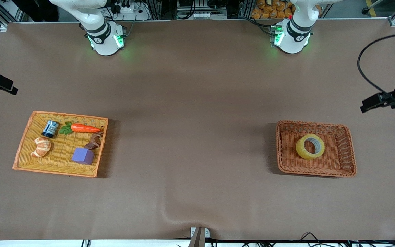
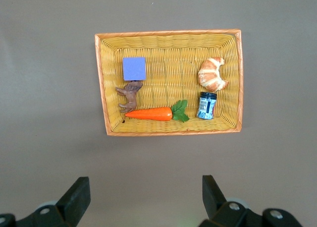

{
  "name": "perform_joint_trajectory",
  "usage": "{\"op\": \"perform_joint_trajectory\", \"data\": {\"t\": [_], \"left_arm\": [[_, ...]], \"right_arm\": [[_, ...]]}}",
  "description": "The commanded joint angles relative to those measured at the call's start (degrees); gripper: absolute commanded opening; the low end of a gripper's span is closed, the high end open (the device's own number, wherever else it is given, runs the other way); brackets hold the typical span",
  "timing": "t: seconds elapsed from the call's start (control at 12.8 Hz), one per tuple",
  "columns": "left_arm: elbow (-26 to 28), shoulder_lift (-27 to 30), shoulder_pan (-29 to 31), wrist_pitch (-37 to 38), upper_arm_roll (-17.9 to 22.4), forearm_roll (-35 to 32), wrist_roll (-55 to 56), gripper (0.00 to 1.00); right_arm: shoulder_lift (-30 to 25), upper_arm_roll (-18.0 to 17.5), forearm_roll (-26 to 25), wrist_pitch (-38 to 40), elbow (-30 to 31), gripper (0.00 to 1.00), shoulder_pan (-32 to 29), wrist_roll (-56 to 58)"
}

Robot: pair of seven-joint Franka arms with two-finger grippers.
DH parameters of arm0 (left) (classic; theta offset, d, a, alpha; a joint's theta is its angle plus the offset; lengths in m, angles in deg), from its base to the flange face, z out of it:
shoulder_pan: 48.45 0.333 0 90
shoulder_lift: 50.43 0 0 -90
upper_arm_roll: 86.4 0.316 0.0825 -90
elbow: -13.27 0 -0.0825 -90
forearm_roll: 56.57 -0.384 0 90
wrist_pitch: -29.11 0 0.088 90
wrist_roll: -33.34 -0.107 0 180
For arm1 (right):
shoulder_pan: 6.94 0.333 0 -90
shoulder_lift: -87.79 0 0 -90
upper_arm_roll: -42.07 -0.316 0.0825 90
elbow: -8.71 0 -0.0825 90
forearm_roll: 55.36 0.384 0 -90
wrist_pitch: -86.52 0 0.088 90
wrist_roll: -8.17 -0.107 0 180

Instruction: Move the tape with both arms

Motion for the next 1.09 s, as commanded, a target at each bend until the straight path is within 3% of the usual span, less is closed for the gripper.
{"op": "perform_joint_trajectory", "data": {"t": [0.0,0.39,1.02], "left_arm": [[-0.2,2.8,0.2,3.1,-0.6,-0.1,-3.4,1.00],[-0.2,5.0,0.0,3.4,-2.3,-0.1,-4.2,1.00],[-3.3,1.8,-1.0,1.2,-2.4,0.6,-3.3,1.00]], "right_arm": [[0.4,-0.4,-0.9,0.7,-1.0,1.00,-0.1,-0.4],[0.3,-0.4,-0.8,0.6,-1.2,1.00,-0.3,-0.4],[0.3,-0.4,-0.5,-1.0,-1.2,1.00,-0.4,-0.4]]}}
